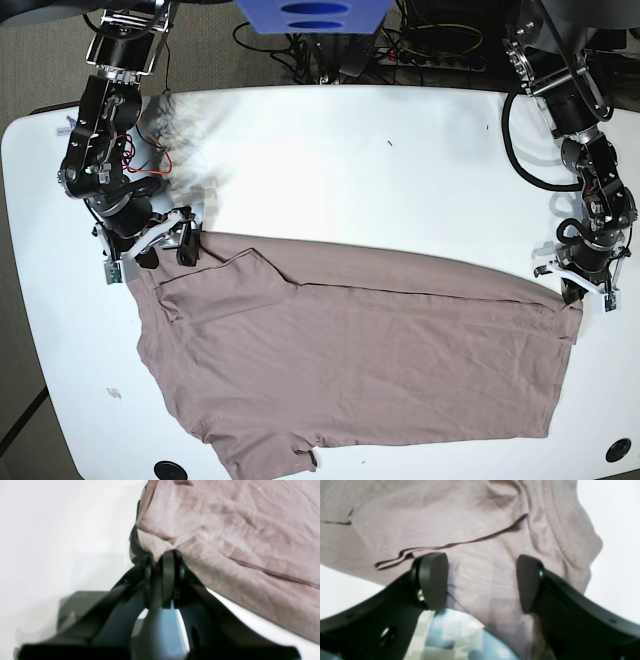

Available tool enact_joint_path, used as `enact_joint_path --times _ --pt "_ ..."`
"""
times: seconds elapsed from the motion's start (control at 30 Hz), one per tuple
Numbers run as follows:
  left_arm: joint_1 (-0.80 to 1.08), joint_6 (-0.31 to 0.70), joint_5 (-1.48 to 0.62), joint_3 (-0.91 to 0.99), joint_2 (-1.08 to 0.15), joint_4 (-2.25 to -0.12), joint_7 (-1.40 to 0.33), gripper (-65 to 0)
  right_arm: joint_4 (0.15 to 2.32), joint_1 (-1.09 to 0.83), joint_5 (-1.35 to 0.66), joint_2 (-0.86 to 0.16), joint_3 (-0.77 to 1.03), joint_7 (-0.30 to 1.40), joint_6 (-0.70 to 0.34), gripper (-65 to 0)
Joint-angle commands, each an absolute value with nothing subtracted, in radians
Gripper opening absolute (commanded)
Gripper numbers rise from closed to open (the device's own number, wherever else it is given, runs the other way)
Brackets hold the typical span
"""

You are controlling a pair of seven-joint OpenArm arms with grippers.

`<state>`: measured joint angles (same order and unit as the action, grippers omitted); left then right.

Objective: Fold the T-shirt properly
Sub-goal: 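Hold the shirt edges and drag them toward the robot base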

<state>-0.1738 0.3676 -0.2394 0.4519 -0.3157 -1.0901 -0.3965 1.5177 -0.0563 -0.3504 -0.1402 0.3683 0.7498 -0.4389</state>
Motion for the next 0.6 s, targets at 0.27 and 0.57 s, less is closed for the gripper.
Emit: enact_joint_path --times 0.27,0.57 --pt "-0.17 0.37 -0.237 0.451 -0.33 -1.104 -0.415 -61.1 1.584 -0.145 -0.356 -0.141 0.445 0.73 -0.446 -23.2" --pt "-0.161 0.371 -0.236 0.455 -0.331 -1.106 -0.421 -59.7 1.585 -0.186 -0.369 -0.129 0.513 0.728 -0.452 -23.2"
